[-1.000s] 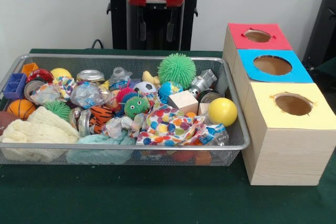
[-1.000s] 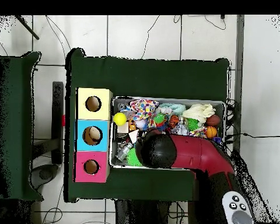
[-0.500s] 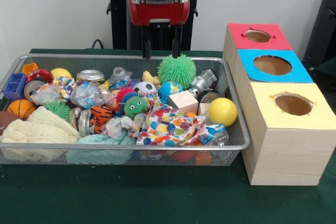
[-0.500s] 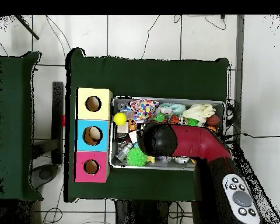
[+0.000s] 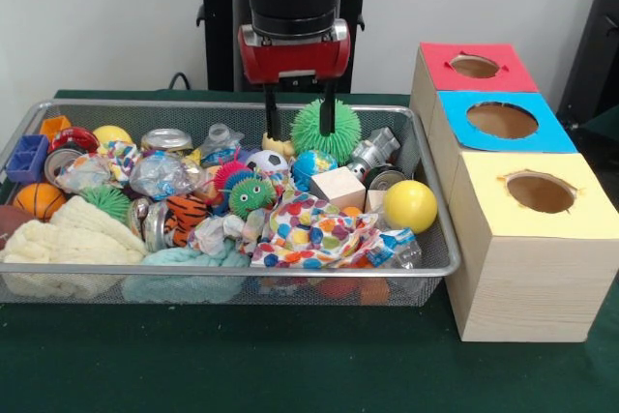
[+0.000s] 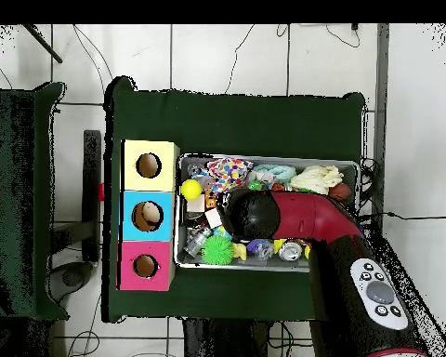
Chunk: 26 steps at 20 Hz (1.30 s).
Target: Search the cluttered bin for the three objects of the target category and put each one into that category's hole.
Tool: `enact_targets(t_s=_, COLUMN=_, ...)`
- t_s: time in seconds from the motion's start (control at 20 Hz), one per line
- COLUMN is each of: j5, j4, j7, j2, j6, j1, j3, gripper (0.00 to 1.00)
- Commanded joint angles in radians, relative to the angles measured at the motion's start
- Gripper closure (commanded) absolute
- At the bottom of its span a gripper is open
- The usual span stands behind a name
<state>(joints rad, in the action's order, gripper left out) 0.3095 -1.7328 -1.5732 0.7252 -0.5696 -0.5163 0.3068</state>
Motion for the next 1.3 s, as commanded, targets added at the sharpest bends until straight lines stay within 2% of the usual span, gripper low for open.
enact_targets(t_s=0.05, j5=0.073, j4=0.067, j7=0.141, j2=-0.063, j6=-0.06, j1=-0.026, j3=0.097, gripper=0.0)
enact_targets(t_s=0.6, j5=0.091, j4=0.073, j7=0.114, j2=-0.078, j6=-0.063, j1=-0.034, j3=0.11, gripper=0.0)
enact_targets(t_s=1.3, j5=0.098, j4=0.062, j7=0.086, j2=-0.053, j6=-0.071, j1=-0.027, j3=0.097, gripper=0.0)
